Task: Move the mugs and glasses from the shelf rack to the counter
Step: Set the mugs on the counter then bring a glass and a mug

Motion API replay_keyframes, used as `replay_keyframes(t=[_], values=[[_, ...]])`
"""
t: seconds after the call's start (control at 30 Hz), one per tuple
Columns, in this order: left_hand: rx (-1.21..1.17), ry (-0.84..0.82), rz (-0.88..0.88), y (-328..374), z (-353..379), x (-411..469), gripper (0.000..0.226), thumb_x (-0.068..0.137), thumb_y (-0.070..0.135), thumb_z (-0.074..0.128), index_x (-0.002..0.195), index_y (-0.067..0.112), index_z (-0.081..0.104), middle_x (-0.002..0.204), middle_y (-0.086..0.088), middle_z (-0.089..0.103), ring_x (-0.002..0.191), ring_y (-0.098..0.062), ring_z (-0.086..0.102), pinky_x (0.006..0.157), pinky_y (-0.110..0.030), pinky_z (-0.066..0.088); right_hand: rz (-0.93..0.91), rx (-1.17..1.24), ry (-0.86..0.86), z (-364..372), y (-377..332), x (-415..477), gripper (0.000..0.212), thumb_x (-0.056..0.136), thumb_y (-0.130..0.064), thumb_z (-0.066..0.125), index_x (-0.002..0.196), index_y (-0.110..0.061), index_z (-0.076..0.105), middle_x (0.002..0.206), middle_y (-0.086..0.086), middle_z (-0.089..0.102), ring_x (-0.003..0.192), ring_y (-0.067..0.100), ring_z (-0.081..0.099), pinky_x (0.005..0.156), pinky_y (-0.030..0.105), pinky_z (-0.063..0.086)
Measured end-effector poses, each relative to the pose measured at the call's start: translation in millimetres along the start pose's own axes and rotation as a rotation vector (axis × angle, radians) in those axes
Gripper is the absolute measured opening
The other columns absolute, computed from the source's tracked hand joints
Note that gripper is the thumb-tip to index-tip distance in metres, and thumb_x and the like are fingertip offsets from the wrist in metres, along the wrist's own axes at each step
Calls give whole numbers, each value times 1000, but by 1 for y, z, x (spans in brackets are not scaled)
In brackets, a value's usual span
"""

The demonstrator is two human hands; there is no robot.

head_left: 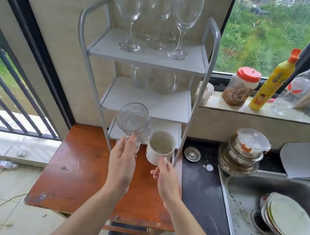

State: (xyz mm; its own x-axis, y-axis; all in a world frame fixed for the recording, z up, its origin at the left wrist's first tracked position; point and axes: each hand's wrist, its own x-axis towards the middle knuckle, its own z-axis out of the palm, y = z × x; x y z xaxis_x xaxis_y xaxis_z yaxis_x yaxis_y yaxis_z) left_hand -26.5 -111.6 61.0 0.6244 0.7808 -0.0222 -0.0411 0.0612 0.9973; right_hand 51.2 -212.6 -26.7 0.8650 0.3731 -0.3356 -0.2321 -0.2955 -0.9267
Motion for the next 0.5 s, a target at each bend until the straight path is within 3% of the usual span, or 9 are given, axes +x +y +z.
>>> replay_keyframes(t=[0.13,0.27,0.4,0.5], values=[[72,31,-10,-39,-1,-18,43,102,36,45,60,36,56,58,20,51,58,4,45,57,-8,39,1,17,60,-16,25,-26,51,105,-48,37,68,-17,53,66,-6,61,83,15,69,70,23,43],[91,-36,-114,-65,16,-44,43,101,42,42,68,14,43,65,2,42,60,-4,37,62,-25,34,6,61,140,-49,49,-50,43,106,-42,41,68,-26,52,59,-16,59,77,14,67,69,23,46],[96,-163,-120,-62,49,-78,53,87,64,41,65,16,41,63,1,42,58,-5,37,63,-31,33,-35,79,255,-99,59,-73,44,106,-40,44,65,-27,51,57,-15,57,73,14,65,73,34,51],[128,-261,-106,-48,84,-107,57,86,73,40,60,22,37,56,9,38,51,-3,34,59,-30,31,-84,114,354,-147,60,-97,46,104,-42,46,60,-36,59,58,-19,58,65,3,63,69,28,48]])
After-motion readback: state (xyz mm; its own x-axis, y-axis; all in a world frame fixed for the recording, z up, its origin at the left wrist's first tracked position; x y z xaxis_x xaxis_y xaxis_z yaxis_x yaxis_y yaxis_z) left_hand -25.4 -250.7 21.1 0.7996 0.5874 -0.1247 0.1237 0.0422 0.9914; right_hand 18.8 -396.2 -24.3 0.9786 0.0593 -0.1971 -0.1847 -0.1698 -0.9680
